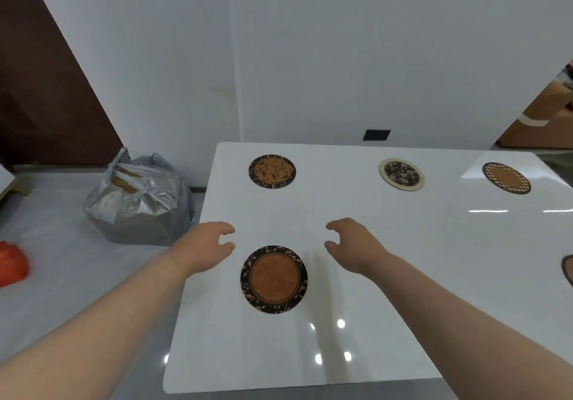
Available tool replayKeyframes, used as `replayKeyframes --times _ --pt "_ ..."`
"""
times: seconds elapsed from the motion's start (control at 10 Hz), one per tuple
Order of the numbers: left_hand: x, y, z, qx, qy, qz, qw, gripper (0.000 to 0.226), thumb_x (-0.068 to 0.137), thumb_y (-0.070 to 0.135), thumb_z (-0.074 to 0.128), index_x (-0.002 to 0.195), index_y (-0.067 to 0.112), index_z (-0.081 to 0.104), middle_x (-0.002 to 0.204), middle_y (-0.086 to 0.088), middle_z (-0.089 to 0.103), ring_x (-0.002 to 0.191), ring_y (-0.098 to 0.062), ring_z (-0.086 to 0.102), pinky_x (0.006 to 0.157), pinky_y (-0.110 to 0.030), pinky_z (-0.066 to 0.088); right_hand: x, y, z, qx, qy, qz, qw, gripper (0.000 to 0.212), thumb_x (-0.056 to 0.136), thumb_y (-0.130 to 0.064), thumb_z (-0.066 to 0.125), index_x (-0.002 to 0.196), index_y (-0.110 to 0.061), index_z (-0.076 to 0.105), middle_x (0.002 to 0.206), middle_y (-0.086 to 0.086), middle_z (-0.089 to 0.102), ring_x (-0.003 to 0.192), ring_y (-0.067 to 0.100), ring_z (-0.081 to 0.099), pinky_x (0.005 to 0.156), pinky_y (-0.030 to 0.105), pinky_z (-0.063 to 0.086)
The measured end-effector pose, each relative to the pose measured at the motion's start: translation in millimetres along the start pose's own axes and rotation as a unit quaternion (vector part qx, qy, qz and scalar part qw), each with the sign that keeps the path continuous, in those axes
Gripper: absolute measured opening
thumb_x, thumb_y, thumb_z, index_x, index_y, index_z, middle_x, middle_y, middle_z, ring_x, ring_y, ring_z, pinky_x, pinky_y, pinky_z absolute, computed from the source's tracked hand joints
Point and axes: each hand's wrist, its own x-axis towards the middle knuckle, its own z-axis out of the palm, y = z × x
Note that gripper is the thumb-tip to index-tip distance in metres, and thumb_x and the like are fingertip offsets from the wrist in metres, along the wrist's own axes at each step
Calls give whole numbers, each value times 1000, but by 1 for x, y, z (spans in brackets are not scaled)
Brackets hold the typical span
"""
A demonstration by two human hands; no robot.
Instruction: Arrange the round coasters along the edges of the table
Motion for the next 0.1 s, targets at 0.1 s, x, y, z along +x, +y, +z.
replayKeyframes --times 0.1 --pt "-4 12 -21 -9 36 26 999 44 93 31 54 135 20 50 142 4 50 131 -14 45 108 -30 34 -6 -8 -18 5 38 0 999 50 93 -31 51 140 -17 46 147 5 42 132 24 43 107 37 38"
